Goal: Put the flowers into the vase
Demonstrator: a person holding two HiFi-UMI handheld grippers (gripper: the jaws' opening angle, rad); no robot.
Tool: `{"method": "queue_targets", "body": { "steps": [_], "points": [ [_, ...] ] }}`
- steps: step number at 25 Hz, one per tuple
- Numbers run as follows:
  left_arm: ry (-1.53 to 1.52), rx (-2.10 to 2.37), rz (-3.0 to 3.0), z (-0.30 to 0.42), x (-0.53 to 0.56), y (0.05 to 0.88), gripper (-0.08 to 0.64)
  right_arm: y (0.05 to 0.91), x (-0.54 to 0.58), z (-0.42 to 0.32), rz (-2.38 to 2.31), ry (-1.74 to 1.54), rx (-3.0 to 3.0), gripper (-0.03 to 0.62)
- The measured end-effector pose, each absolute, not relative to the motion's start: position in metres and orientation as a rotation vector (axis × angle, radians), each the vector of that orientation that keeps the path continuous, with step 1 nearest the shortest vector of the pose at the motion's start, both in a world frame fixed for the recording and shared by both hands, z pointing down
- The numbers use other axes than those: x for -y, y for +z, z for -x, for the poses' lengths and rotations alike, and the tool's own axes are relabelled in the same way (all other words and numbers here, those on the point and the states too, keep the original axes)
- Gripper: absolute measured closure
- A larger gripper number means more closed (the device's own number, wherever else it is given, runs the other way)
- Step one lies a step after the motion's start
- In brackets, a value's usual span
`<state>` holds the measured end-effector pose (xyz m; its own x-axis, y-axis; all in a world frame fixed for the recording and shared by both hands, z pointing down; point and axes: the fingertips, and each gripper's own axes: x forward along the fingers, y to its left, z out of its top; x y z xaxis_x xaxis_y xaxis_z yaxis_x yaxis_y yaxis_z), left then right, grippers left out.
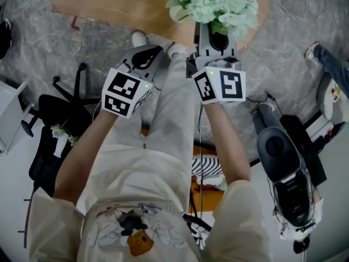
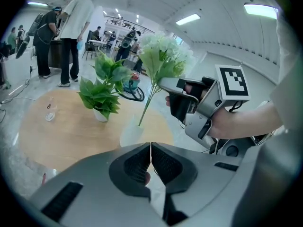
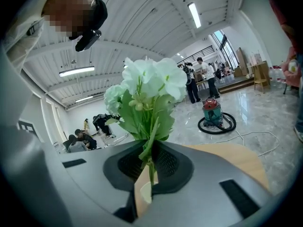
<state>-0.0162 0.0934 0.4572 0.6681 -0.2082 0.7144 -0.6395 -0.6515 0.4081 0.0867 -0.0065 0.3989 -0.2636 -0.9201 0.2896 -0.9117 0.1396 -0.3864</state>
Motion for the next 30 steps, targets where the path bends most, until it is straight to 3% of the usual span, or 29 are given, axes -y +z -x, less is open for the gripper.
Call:
{"method": "queue_targets", "body": {
  "steps": [30],
  "points": [
    [0.870,0.643,-2.216,0.018,-0.074,0.467,0.549,0.509,0.009,-0.063,2.044,-0.939,-2.540,0.575]
  ]
}}
